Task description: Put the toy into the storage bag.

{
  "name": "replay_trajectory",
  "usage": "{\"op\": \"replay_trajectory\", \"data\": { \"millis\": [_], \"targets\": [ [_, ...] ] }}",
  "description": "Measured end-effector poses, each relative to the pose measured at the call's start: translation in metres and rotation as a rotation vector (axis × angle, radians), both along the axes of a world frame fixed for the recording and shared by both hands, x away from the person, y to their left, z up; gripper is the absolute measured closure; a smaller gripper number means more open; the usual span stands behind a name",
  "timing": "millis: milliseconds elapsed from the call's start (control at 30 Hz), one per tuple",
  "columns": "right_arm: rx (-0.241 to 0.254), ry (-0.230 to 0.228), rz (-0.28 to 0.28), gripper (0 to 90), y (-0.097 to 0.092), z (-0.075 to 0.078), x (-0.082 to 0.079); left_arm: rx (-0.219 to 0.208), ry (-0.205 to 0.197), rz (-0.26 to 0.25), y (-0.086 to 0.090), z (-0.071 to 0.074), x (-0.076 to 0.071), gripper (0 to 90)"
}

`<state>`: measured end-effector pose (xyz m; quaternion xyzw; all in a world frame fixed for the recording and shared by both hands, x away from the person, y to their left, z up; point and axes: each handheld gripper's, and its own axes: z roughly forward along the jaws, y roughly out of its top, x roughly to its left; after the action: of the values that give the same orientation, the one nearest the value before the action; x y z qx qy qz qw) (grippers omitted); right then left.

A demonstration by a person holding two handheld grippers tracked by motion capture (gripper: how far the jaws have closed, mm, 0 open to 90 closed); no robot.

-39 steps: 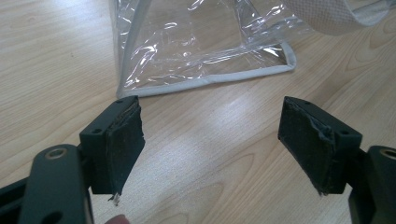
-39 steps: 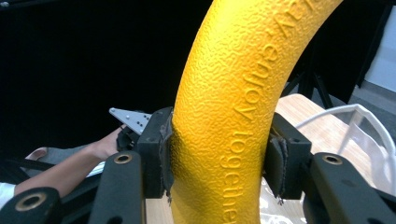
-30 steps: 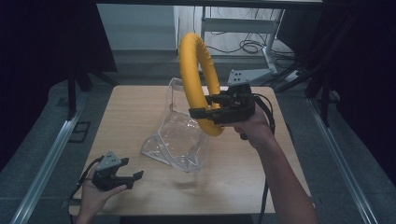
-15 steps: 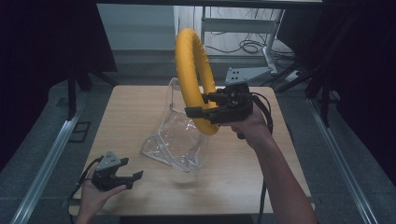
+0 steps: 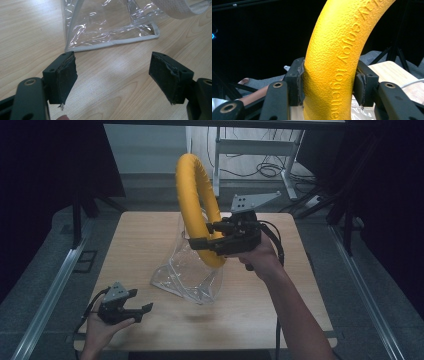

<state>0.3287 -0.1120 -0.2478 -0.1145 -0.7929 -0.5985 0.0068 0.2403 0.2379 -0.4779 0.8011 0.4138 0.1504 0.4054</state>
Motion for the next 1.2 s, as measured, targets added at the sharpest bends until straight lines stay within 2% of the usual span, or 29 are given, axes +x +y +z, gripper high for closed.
{"op": "replay_trajectory", "data": {
  "millis": [267,533,967,1000,1200],
  "targets": [
    [0.006,0.024,0.027,49.3,0.01,-0.008,0.0,0.004,0.001,-0.001,0.0,0.0,0.0,22.1],
    [0.006,0.058,0.063,49.3,0.018,-0.025,0.001,0.008,0.005,-0.003,-0.001,-0.001,0.001,22.1],
    [-0.015,0.109,0.079,49.3,0.023,-0.049,0.007,0.013,0.007,-0.006,-0.002,-0.002,0.001,22.1],
    [-0.021,0.124,0.08,49.3,0.023,-0.054,0.008,0.013,0.007,-0.005,-0.002,-0.002,0.001,22.1],
    [-0.034,0.142,0.076,49.2,0.024,-0.068,0.014,0.016,0.01,-0.007,-0.003,-0.003,0.001,22.1]
  ]
}}
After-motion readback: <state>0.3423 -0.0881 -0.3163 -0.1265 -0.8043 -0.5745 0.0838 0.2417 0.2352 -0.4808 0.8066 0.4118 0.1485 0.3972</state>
